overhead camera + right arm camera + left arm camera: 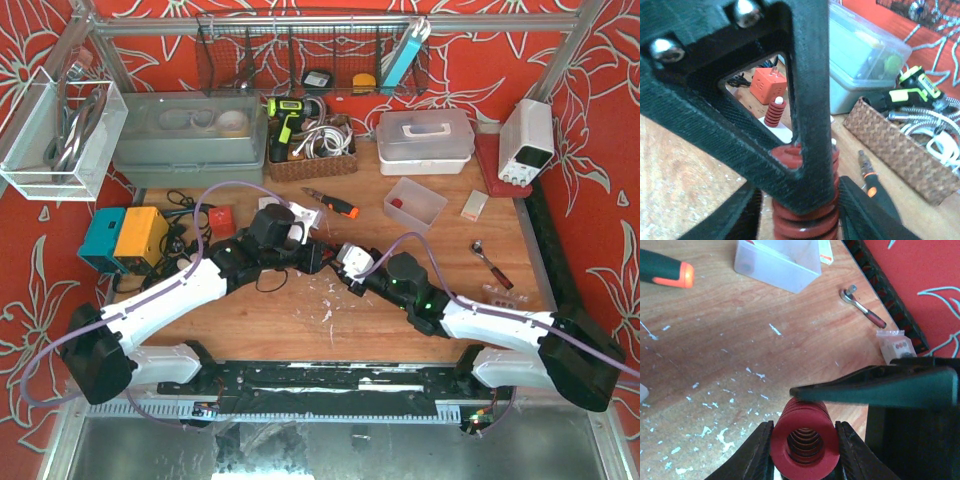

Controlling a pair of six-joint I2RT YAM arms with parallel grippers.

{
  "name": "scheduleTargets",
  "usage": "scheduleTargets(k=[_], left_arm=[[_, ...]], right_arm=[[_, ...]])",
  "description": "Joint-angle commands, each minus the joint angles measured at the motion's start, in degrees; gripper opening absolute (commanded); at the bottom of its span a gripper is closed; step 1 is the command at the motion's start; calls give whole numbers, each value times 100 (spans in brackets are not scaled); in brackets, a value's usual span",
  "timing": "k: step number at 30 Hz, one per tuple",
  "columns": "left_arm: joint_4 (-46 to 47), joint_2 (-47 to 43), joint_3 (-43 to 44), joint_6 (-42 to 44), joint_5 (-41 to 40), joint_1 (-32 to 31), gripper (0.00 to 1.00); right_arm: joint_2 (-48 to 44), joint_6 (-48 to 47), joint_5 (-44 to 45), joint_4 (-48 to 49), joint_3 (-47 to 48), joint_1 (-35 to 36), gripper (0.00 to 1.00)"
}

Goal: Install the large spring

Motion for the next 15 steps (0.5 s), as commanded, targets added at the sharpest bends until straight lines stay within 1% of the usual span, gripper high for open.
scheduleTargets(k=[1,5,6,11,12,15], left_arm=[[394,-200,7,-65,-437,27,0],[359,-166,65,10,-1019,120,0],[355,-157,88,29,-1175,146,0],[281,2,201,165,-1893,336,0],[266,48,227,192,-1996,392,0],[253,221,319,255,-2247,605,0]], right_arm=[[44,142,250,24,139,60,53],[41,388,736,-104,212,63,80],[35,507,947,-157,248,57,84],[5,1348,1986,-1044,707,-26,97],[-14,1500,2115,-1320,772,-67,98],[-15,2021,2348,-1673,882,-298,99]])
